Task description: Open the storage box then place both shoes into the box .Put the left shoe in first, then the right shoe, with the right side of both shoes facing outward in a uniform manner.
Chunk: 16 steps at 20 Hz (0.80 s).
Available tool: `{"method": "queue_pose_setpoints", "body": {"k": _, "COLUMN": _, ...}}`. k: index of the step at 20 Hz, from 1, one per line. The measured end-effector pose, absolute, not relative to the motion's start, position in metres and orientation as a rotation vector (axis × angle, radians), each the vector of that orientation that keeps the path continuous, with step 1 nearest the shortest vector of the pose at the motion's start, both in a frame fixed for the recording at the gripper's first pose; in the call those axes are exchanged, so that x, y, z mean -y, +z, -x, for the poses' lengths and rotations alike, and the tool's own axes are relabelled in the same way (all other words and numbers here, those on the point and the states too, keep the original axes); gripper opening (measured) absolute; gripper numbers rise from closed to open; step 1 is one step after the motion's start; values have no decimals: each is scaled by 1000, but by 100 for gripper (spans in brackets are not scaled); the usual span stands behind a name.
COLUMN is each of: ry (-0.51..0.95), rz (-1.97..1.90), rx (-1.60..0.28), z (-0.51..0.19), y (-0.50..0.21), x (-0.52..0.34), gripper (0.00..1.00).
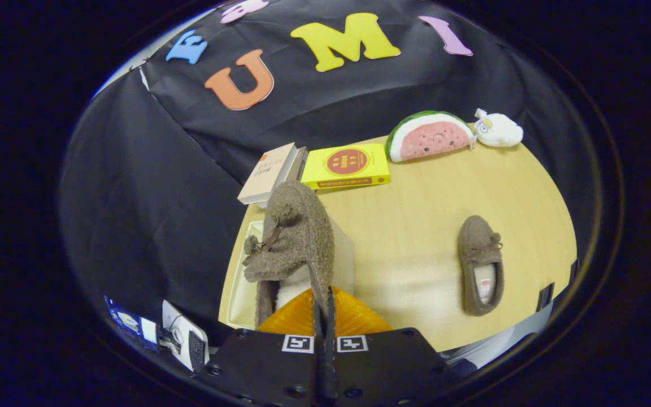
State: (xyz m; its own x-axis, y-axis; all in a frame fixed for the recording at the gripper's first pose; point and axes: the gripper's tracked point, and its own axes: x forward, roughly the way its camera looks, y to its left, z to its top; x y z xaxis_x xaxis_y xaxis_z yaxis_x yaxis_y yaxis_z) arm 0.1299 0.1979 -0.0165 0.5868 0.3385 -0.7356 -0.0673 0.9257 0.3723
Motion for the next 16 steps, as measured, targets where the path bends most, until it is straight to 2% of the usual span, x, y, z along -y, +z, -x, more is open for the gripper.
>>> {"method": "queue_pose_setpoints", "body": {"k": 7, "ry": 249, "rz": -327, "rx": -948, "z": -155, "y": -71, "x": -291, "gripper": 0}}
{"method": "queue_pose_setpoints", "body": {"k": 16, "ry": 154, "rz": -277, "rx": -1039, "z": -174, "y": -168, "x": -326, "gripper": 0}}
